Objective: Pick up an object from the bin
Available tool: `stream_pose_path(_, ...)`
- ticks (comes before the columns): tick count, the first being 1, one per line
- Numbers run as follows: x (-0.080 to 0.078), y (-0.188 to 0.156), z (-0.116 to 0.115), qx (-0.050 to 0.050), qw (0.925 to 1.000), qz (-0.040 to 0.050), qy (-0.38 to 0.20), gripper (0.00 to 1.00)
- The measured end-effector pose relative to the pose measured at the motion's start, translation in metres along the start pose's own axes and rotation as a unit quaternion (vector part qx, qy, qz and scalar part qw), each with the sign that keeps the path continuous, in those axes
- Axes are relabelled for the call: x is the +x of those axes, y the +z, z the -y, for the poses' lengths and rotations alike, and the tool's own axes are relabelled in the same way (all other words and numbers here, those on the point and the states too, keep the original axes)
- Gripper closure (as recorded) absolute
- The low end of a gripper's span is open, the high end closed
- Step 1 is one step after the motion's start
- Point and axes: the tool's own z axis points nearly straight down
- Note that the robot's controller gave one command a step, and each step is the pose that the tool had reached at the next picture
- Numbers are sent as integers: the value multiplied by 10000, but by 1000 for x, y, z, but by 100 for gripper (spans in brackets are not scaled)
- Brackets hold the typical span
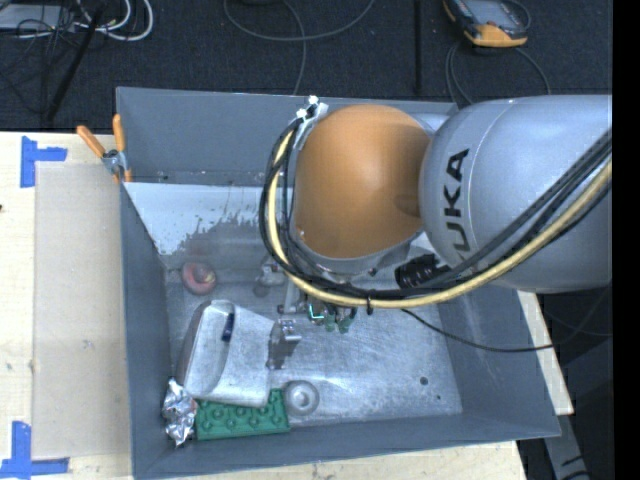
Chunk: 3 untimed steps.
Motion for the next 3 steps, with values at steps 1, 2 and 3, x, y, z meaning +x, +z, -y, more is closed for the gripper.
stream_pose_path(1,-21,-59,-9,1,9640,71,-2658,0)
stream_pose_path(2,26,79,38,3,9029,11,-4298,0)
stream_pose_path(3,25,134,10,36,8621,181,-5064,0)
